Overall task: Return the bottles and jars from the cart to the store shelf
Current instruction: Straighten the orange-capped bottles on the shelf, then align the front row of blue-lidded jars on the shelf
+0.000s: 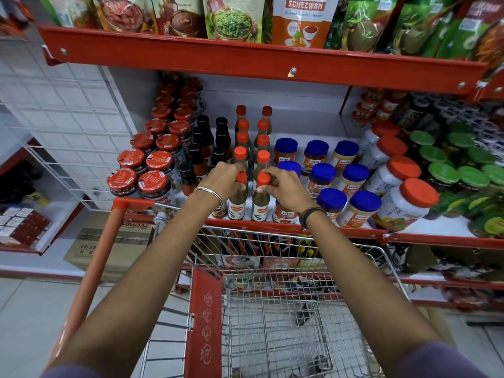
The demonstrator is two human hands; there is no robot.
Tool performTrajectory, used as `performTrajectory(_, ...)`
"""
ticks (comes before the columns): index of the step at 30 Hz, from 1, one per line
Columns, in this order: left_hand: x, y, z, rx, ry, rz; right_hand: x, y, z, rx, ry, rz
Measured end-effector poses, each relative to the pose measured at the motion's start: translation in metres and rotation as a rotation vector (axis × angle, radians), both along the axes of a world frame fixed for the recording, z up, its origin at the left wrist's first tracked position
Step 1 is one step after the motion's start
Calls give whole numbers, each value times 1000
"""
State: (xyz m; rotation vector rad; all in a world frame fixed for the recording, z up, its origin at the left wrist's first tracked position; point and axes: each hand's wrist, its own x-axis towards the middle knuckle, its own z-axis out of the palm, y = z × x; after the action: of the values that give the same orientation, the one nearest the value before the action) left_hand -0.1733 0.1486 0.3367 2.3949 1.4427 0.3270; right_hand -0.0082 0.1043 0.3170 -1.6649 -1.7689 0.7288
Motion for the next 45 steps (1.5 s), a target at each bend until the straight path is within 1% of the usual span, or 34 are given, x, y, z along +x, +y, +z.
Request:
performTrajectory(3,-1,-2,0,-13,-17,24,1,-4,0,4,31,1)
performTrajectory(7,-2,-5,-2,14,-42,64,9,-16,1,20,127,-23)
performTrajectory(11,-3,-9,-4,4,-104,140,22,-34,-5,84,205,-142)
performTrajectory(14,-2,-15,-6,15,-180,190,32,-54,-17,146,309,-249)
performTrajectory(16,1,-23,-7,67,-197,245,38,-68,-27,178,378,-319)
performTrajectory(18,8,-35,-10,201,-196,293,43,-82,-40,200,448,-401)
performTrajectory(20,21,-51,-14,332,-272,243,50,-96,-54,248,534,-534)
performTrajectory(21,30,-60,-16,338,-345,186,54,-103,-60,277,578,-620)
performTrajectory(22,42,-72,-19,289,-424,126,58,-109,-64,296,624,-704)
performTrajectory(23,56,-82,-26,197,-503,74,62,-114,-66,295,667,-770)
performTrajectory(25,84,-102,-41,-40,-622,19,74,-120,-71,243,724,-823)
performTrajectory(28,124,-125,-56,-381,-680,10,93,-116,-86,73,708,-702)
performTrajectory(30,146,-133,-58,-536,-737,11,100,-111,-92,-15,661,-612)
performTrajectory(32,164,-129,-65,-596,-842,16,105,-104,-96,-68,650,-560)
performTrajectory(35,183,-105,-104,-657,-949,84,110,-96,-94,-93,676,-516)
performTrajectory(38,193,-103,-90,-643,-1099,121,111,-93,-94,-103,724,-503)
performTrajectory(39,193,-103,-86,-644,-1110,122,111,-93,-95,-100,741,-487)
performTrajectory(41,192,-106,-83,-647,-1065,123,112,-94,-96,-91,769,-459)
performTrajectory(43,190,-101,-93,-710,-1040,176,113,-94,-97,-93,770,-445)
performTrajectory(45,190,-98,-101,-710,-1031,176,114,-94,-98,-94,769,-437)
